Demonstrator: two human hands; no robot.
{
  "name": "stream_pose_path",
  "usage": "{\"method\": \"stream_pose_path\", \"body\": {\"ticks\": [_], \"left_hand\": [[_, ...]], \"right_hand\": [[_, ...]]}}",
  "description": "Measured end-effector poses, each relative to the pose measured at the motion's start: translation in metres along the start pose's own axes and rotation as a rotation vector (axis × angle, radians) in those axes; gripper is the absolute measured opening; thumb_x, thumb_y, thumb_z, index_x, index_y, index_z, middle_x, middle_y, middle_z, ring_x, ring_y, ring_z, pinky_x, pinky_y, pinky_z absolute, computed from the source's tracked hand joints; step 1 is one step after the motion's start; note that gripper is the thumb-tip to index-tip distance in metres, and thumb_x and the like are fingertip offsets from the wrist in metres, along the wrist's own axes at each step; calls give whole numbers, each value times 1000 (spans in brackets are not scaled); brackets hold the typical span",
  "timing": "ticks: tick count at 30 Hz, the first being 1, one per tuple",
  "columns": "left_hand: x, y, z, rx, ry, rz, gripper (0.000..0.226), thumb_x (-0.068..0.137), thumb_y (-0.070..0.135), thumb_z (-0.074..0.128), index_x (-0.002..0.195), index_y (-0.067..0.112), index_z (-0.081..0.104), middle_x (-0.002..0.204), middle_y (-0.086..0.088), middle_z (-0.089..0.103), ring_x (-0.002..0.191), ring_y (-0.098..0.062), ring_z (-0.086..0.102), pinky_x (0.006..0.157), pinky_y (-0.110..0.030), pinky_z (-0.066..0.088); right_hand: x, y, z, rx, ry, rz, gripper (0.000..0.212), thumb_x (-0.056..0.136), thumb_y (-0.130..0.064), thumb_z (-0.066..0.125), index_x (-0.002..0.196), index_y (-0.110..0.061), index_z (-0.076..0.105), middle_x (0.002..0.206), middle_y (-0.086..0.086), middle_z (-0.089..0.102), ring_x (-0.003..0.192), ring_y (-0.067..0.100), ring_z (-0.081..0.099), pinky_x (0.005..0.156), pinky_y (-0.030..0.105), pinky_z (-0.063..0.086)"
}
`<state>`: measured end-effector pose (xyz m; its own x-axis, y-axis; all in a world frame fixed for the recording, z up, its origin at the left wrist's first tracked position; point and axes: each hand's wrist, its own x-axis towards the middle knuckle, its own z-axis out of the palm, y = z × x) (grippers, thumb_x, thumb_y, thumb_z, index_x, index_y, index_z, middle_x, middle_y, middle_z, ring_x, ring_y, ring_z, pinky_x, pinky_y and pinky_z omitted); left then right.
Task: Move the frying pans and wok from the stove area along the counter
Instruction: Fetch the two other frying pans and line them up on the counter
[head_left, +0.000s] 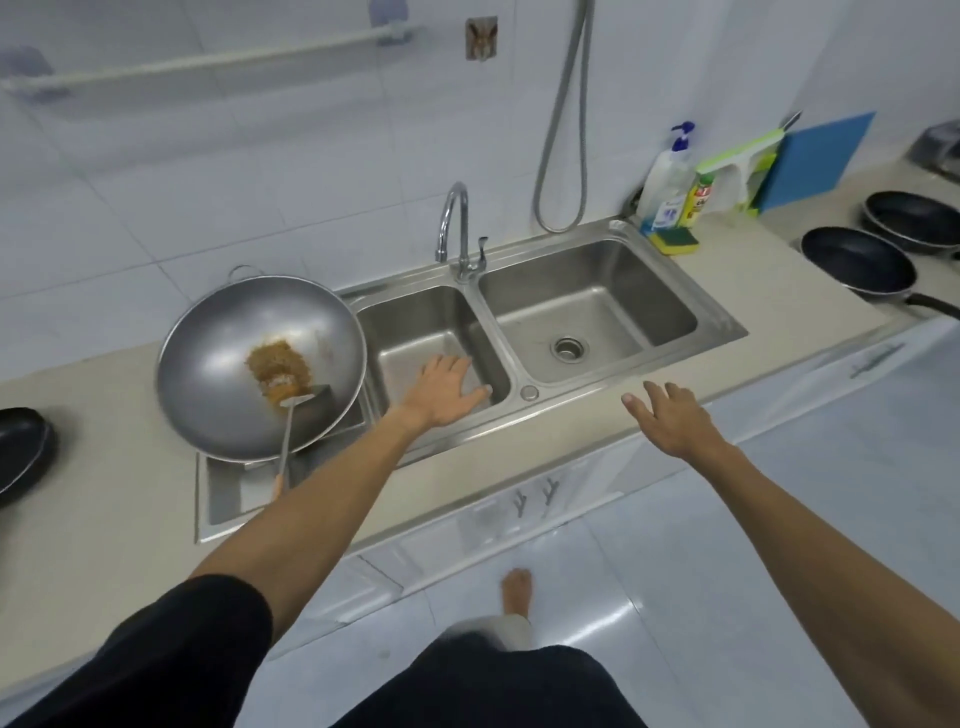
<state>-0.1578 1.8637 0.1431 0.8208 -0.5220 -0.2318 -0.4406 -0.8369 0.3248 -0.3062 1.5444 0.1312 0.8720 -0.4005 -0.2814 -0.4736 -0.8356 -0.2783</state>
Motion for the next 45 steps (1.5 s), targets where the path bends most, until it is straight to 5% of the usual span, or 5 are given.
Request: {"method": "stream_pose_path", "body": {"ticks": [10,21,27,37,45], "left_hand": [[175,155,15,-114,-91,231,62,102,44,53,150,6,46,152,-16,50,142,-32,43,116,-39,30],[353,353,46,-17,-227,472,69,98,53,51,150,8,45,152,-17,50,142,-36,43,114,-47,38],[413,474,89,82,-298,486,78,100,59,44,158,10,30,161,-16,36,149,-32,28,119,-44,28],[484,689,144,55,-260,461,75,99,56,46,156,8,34,159,-13,39,147,-33,31,116,-44,30],[569,794,162,14,-245,451,75,99,54,50,156,8,34,159,-15,39,146,-34,33,118,-44,30]], "right_hand": [[86,158,-64,76,-10,216,76,102,-63,29,157,-12,34,162,23,34,147,42,30,117,57,27],[138,336,-129,310,92,521,79,101,-64,30,157,-9,34,162,24,34,149,40,29,120,54,25],[159,439,-152,364,119,580,79,101,-64,31,157,-9,35,163,23,32,152,38,26,122,54,23],[206,647,-236,291,103,595,76,102,-63,31,157,-10,34,164,23,31,152,39,25,121,53,23],[289,748,-287,254,34,546,75,103,-62,30,159,-12,32,166,22,27,153,37,21,120,52,22]]}}
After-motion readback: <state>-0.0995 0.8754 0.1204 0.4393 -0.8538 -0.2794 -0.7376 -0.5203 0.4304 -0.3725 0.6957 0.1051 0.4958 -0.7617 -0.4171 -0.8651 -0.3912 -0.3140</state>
